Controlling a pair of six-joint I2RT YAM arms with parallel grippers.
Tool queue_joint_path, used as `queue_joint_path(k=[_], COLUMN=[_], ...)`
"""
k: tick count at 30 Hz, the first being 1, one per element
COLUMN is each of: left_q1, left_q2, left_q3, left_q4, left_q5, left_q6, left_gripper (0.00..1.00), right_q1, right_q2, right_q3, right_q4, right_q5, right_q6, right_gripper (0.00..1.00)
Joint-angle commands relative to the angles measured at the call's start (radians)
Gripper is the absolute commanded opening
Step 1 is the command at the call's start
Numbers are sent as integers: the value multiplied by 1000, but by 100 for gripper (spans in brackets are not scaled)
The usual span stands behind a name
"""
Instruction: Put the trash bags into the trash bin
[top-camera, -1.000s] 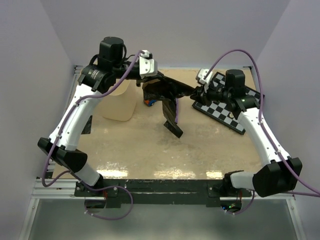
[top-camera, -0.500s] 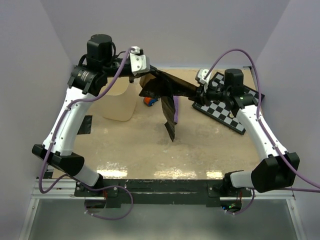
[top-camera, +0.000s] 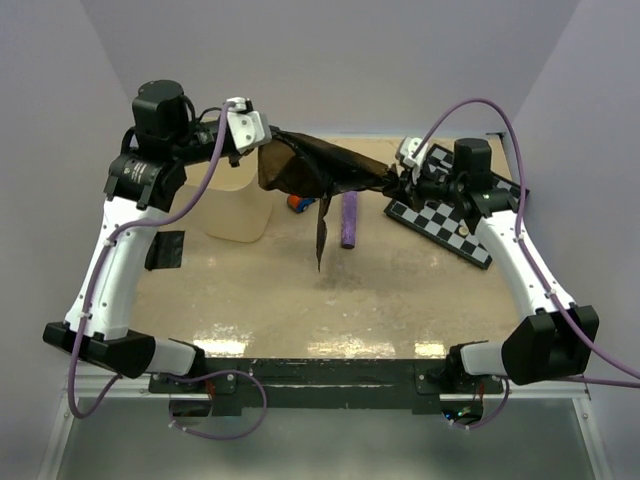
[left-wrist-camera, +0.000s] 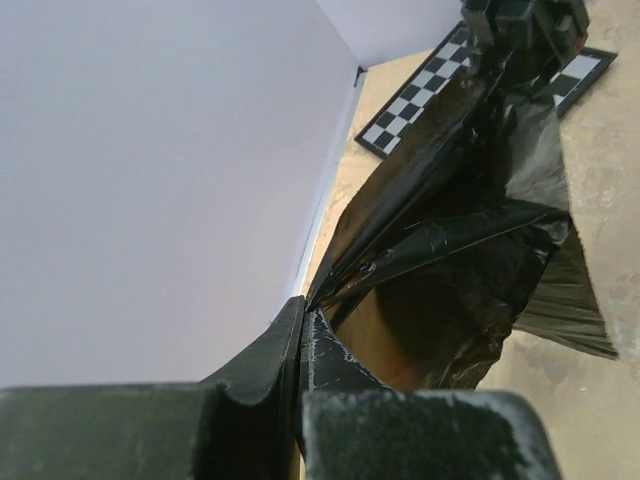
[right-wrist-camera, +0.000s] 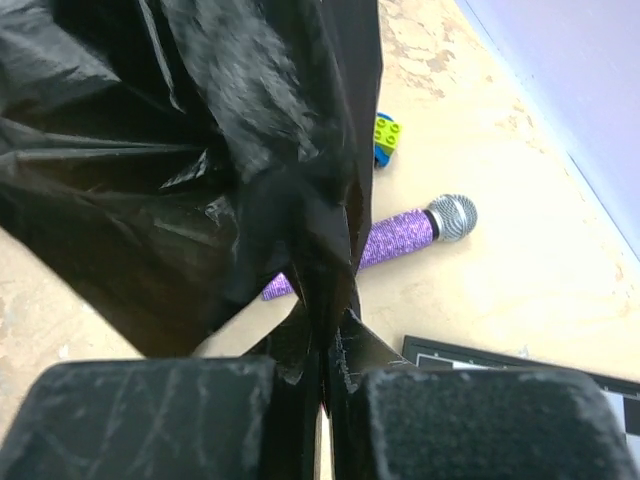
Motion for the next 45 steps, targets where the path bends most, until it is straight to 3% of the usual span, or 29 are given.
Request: queue_joint_path(k=[1,5,8,9,13,18,23,26,29,33,38,40,45], left_q1=[48,56,50,39,-34,-165,-313,-346,-360,-360,-363,-363,-364], left_q2=[-55,-110,-116,-110,-57,5,20,52,105,134,192,215,278], left_q3=[-56,-173,-207,-196,-110,-104,-285,-363,-377,-411,-380,-369,-311], left_q4=[96,115,41,24,4,120,384,524,581,758,832,858,837], left_q5=[-40,-97,15,44,104,145,58,-2,-51,-59,-32,-19,85], left_q6=[-34,11,90,91,3,-141,-248,-314,-328,-418,-564,-604,-650], left_gripper=[0,0,37,45,58,60,62,62,71,72,72,68,40], right_q1=[-31,-51,-43,-42,-14,63,92,97,97,98,100,98,98], right_q2=[-41,-54,-63,-64,-93,-115,-115,-117,-124,-121,-117,-112,-106], right_q3=[-25,-22,12,20,41,60,93,107,115,110,106,103,87], right_q4=[38,3,-13,-5,22,61,76,75,67,67,93,107,159], right_q5=[44,59,67,82,187,305,310,323,325,333,339,345,421], right_q6=[2,-74,-111,-110,-163,-161,-93,-68,-72,-59,-38,-26,20], right_gripper=[0,0,0,0,0,0,0,0,0,0,0,0,0])
